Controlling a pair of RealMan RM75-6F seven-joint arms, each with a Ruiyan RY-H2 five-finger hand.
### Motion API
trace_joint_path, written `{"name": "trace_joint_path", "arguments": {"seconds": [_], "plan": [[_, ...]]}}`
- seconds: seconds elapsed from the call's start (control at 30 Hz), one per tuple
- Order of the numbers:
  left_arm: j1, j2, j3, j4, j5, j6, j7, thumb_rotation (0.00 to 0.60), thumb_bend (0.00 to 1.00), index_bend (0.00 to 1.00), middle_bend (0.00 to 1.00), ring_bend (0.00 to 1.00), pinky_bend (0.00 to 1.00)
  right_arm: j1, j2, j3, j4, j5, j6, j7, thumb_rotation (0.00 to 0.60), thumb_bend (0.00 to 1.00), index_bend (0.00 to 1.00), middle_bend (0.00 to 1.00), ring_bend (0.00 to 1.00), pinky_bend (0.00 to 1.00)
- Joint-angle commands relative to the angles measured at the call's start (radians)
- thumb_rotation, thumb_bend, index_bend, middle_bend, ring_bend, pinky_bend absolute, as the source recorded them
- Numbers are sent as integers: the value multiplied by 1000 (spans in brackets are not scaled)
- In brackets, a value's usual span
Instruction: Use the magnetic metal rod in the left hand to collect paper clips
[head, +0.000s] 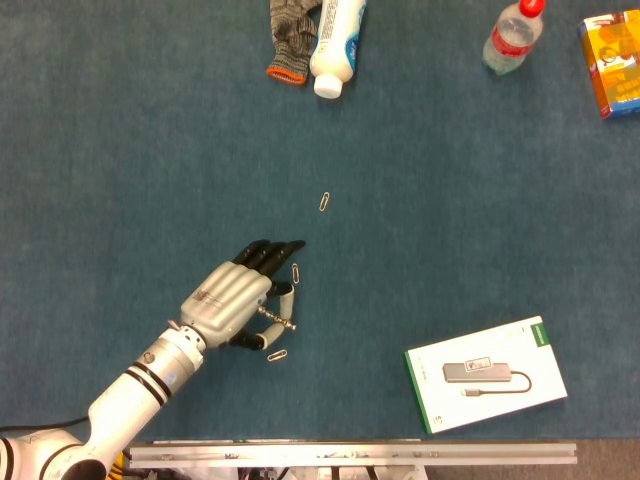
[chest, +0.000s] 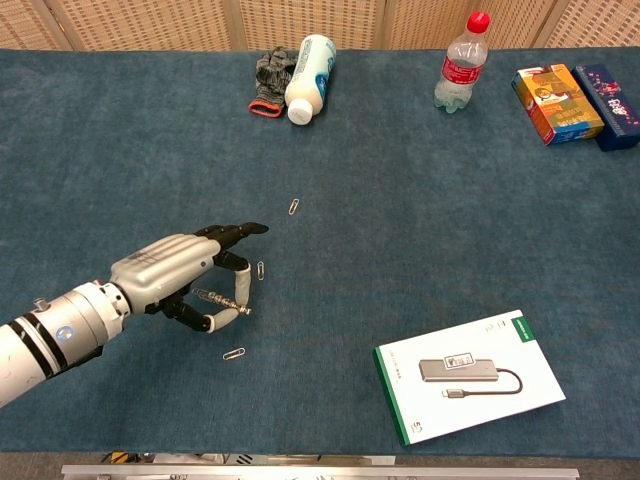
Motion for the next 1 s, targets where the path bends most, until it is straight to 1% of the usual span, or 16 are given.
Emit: {"name": "trace_joint_path", "arguments": {"seconds": [0.03,0.27,0.53,1.0], "plan": [[-5,10,-12,-28,12,10,15,600,383,645,0,0,0,-1,1,0,-1,-1,2,0,600,122,377,404,289,438],[-36,10,-53,-66,-17,-10,65,600,383,645,0,0,0,-2,3,1,-2,-1,5,3,600,121,377,405,289,438],[-72,-16,-93,-87,-69,-30,131,600,383,645,0,0,0,-8,5,1,4,0,12,13,600,122,377,404,289,438],[-123,-61,-122,-65,-163,-65,194,600,383,647,0,0,0,-12,2,1,17,3,15,27,600,122,377,404,289,438]]}}
